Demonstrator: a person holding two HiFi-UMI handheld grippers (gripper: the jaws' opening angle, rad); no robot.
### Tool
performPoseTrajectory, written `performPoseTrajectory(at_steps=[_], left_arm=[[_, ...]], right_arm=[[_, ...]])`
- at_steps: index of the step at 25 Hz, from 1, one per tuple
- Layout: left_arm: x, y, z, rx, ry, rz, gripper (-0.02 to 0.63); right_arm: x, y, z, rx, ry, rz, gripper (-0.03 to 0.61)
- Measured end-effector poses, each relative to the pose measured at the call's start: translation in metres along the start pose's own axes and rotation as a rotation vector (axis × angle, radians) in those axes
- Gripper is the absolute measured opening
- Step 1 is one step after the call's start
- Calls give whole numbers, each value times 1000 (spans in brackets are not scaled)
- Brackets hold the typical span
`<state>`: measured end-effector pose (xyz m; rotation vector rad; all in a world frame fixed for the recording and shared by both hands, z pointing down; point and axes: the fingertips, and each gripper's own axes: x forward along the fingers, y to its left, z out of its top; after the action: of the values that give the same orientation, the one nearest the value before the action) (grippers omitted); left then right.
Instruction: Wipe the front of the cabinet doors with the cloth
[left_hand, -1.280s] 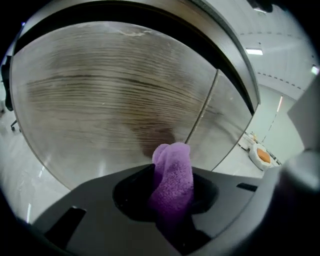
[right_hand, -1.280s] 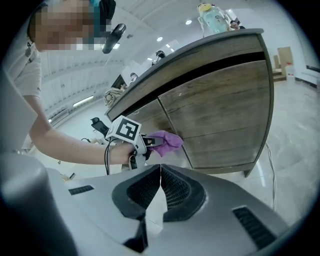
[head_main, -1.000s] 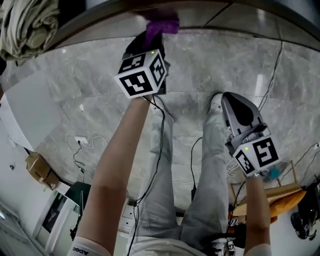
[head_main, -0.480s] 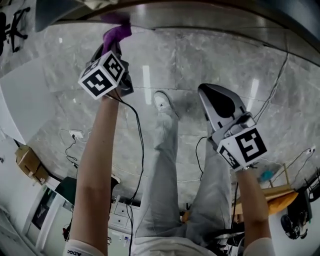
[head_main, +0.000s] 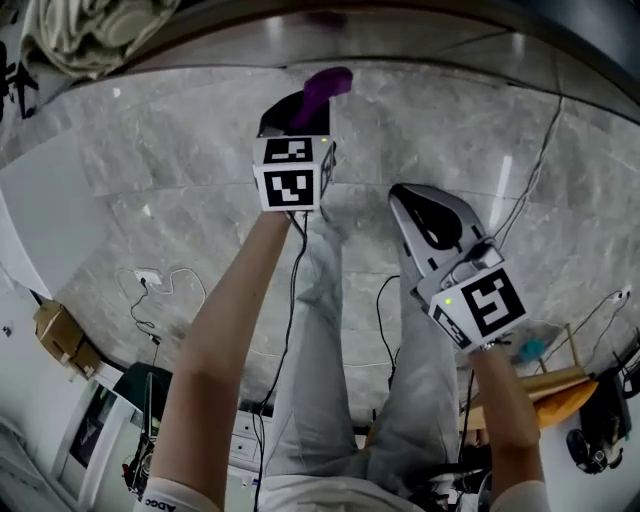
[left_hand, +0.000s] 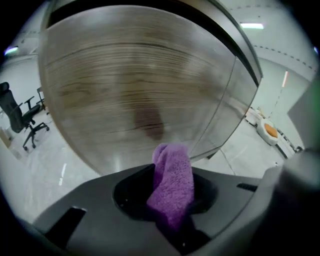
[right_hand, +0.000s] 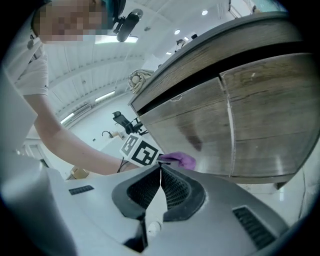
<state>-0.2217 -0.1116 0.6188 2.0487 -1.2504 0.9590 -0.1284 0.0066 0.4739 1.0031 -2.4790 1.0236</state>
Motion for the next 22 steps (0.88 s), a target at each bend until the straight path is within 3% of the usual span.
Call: performPoseTrajectory(at_steps=[5,10,16,22], left_arm=[[52,-97,41,-12,-14,-102,94],[92,-128,50,22,47,-105,94],[96,-86,40,-32,95,-34,94],[72,22,11,-104,151,72,94]], right_arm=[[-59,-41,-20,-23,36,-41,27],[-104,-87,-38,48,1,-155,26],[-124,-117,-39,120,-67,-281,26],[-79,-91,-16,103,-105,-266,26]])
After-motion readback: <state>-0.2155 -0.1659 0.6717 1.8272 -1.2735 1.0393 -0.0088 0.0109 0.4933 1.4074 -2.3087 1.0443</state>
